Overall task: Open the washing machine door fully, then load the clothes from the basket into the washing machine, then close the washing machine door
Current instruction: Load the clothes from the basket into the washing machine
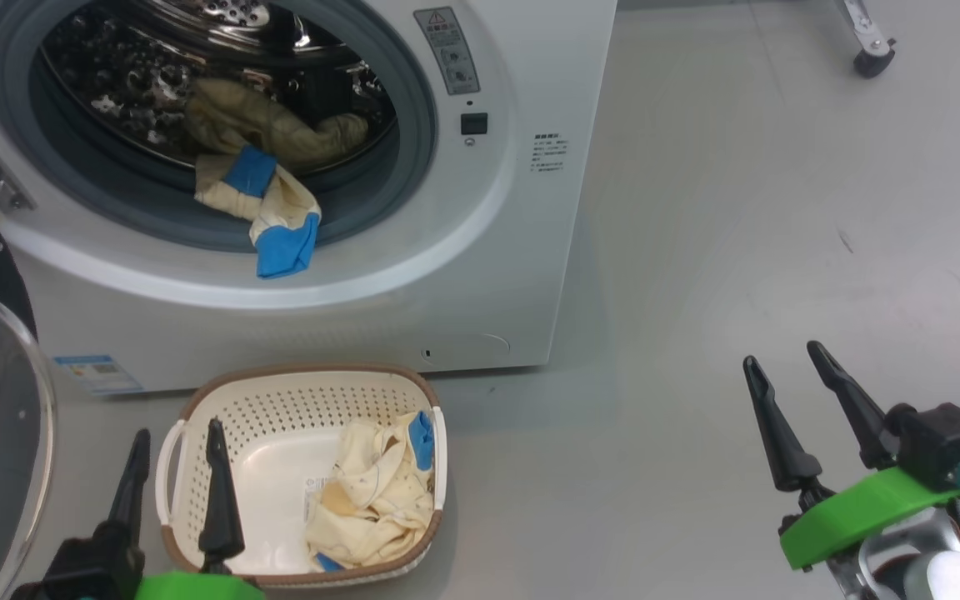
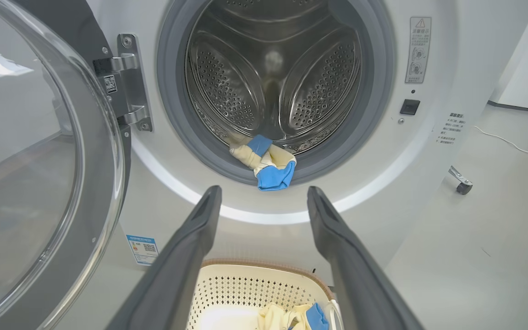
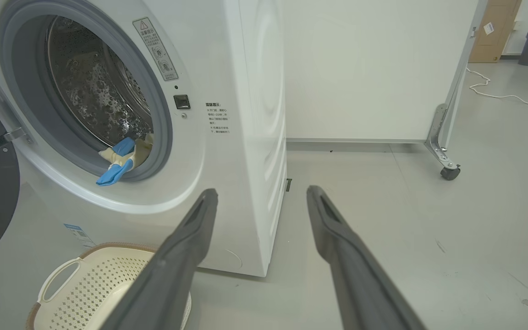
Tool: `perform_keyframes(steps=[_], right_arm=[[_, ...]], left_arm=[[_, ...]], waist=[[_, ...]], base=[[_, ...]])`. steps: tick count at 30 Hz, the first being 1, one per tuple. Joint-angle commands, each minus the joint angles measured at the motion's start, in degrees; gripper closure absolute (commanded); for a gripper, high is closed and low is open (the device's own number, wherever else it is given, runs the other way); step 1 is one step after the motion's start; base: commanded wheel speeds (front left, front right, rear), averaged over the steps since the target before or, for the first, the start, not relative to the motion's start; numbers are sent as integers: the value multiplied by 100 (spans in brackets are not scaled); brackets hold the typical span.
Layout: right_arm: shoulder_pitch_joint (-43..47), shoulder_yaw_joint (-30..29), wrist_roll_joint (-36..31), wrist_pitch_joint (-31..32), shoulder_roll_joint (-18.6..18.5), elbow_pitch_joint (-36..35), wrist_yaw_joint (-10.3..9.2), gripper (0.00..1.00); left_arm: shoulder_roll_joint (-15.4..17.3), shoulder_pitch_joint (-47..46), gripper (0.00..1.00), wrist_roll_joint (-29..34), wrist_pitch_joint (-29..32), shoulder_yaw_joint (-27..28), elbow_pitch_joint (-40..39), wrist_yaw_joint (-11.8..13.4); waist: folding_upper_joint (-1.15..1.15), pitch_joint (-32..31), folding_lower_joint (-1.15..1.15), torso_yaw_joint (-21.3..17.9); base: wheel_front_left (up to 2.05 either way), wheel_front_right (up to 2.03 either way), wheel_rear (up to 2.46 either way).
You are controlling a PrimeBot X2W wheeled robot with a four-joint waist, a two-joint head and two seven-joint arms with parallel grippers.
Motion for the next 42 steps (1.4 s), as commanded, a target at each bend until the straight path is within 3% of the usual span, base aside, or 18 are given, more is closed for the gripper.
perform_keyframes(steps=[1,18,35,42], right_arm=[[-19,49,-47,42,-68,-251,1,0],[375,-148,-180,288,63,-676,1,0],[293,-82,-156,229,135,-656,1,0],[142,8,-108,158,142,-638,1,0]], left_arm=[[9,-46,0,84,-62,241,-255,295],[-126,509,0,238,-63,236,-450,189],[-240,32,0,184,-41,175,-132,135],[-175,-582,0,89,103,189,296,-7]], waist=[[-1,-182,1,79],[-1,-390,1,119],[-1,-173,1,120],[-1,114,1,17]], base=[[0,0,0],[0,0,0],[0,0,0],[0,0,0]])
